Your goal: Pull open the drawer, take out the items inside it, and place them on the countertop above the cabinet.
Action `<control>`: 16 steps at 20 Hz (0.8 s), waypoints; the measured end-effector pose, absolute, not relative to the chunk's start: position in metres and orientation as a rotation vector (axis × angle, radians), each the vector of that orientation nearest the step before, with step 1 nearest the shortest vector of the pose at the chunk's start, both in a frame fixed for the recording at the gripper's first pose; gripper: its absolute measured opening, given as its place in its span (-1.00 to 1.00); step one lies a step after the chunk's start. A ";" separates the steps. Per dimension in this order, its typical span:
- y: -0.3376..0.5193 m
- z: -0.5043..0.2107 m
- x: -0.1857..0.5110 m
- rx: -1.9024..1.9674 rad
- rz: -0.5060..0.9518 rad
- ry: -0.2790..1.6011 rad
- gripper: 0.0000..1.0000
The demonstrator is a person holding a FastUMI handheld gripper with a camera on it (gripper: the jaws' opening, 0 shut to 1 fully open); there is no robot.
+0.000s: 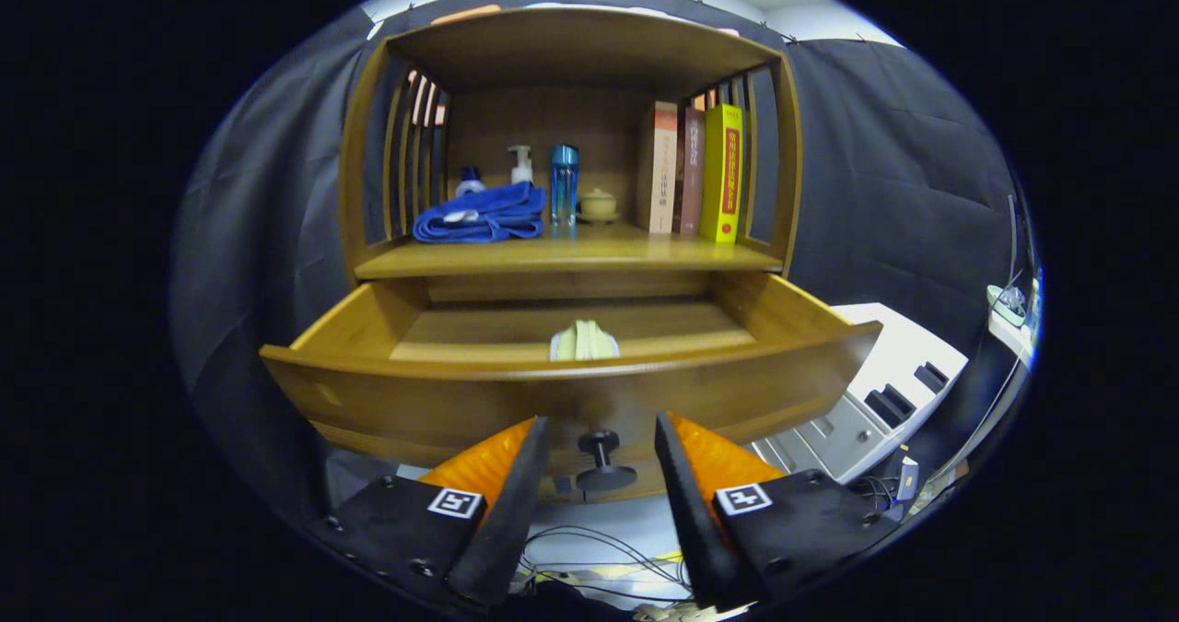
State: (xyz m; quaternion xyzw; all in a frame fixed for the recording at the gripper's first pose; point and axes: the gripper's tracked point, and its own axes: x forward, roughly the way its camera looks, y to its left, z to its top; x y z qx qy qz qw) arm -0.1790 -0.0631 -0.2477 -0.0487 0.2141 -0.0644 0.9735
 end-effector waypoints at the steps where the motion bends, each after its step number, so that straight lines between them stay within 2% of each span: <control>1: -0.061 -0.240 -0.179 -0.102 -0.123 0.422 0.72; 4: -0.049 -0.222 -0.177 -0.084 -0.092 0.404 0.93; 10: -0.040 -0.193 -0.148 -0.029 -0.072 0.375 0.94; 16: -0.047 -0.195 -0.099 -0.068 -0.066 0.434 0.95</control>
